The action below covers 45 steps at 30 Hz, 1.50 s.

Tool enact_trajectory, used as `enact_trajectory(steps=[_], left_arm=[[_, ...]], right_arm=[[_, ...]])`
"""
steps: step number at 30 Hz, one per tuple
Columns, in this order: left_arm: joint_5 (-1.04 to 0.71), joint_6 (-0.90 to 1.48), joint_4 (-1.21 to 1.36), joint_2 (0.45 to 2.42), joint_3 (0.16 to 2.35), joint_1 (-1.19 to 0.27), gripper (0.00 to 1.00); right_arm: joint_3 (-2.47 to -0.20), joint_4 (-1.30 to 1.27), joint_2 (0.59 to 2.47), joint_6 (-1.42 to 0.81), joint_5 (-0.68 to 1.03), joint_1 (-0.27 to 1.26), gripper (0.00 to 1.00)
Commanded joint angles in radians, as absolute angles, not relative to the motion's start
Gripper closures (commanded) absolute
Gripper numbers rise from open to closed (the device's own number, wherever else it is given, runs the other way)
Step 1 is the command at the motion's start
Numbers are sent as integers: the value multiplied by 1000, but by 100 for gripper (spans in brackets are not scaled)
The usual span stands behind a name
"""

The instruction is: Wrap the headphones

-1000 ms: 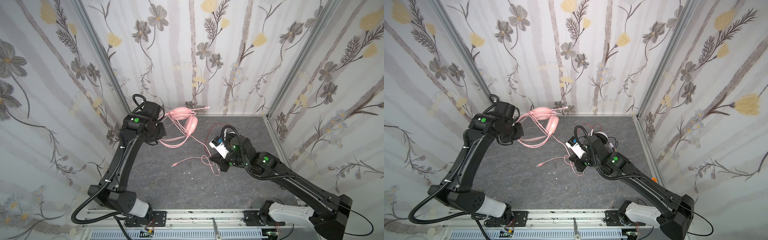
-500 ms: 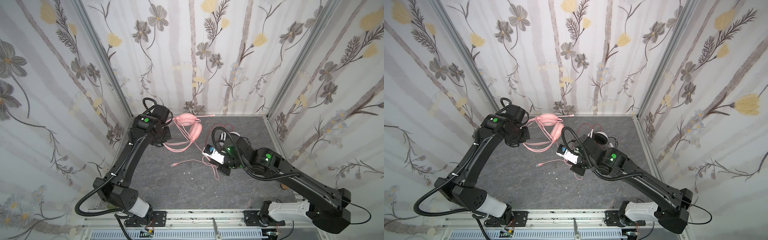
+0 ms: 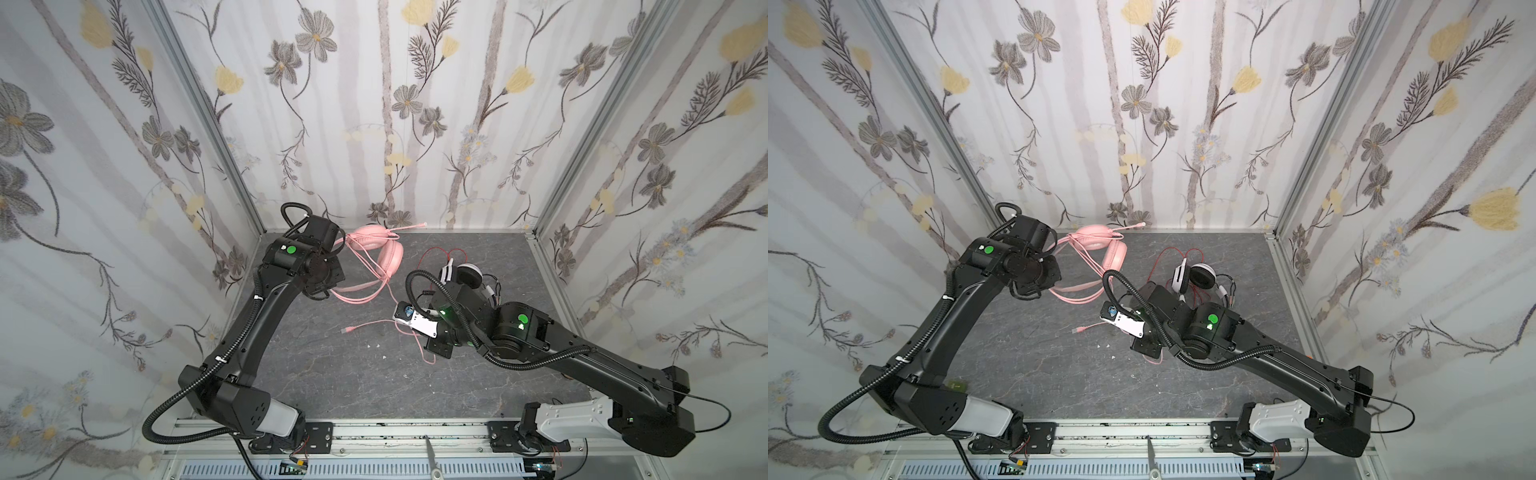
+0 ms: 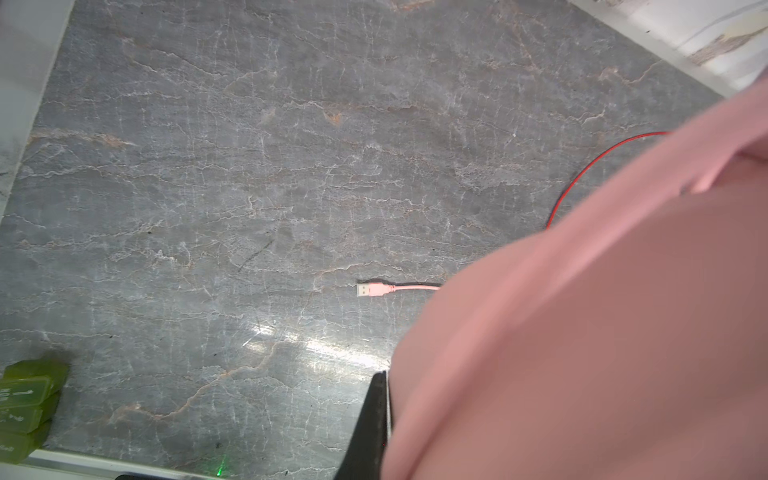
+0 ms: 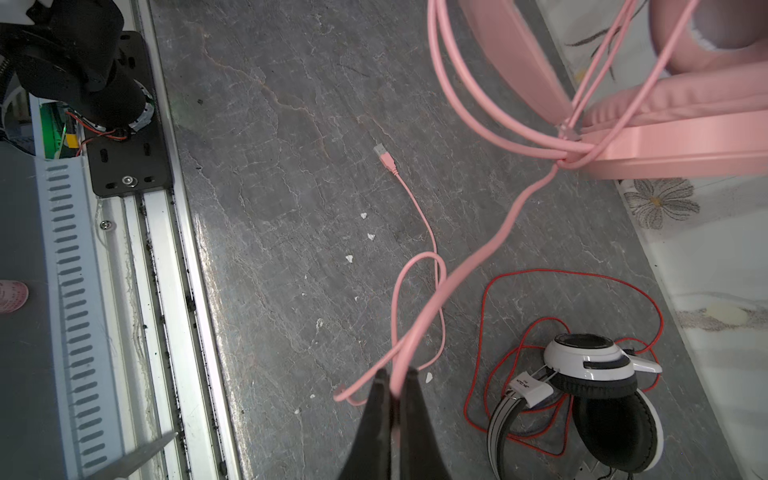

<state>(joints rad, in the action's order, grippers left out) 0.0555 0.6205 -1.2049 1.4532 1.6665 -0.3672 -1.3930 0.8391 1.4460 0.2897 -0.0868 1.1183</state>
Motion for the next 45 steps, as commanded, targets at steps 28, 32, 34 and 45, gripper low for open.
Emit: enact_trajectory(steps=[28, 32, 34, 45], left_arm=[[497, 485, -1720, 1702, 2020, -616, 100], [500, 481, -1753, 1737, 2050, -644, 100], [503, 482, -1770, 1750, 2056, -653, 100], [517, 517, -1779, 1724, 2058, -660, 100]], right_arm=[[-1574, 650, 1522, 590, -986, 1099, 100], [-1549, 481, 1508, 705, -1043, 1097, 100], [-1520, 405, 1497, 785, -1077, 1097, 100], [-1400, 506, 1462, 665, -1006, 1042, 100]])
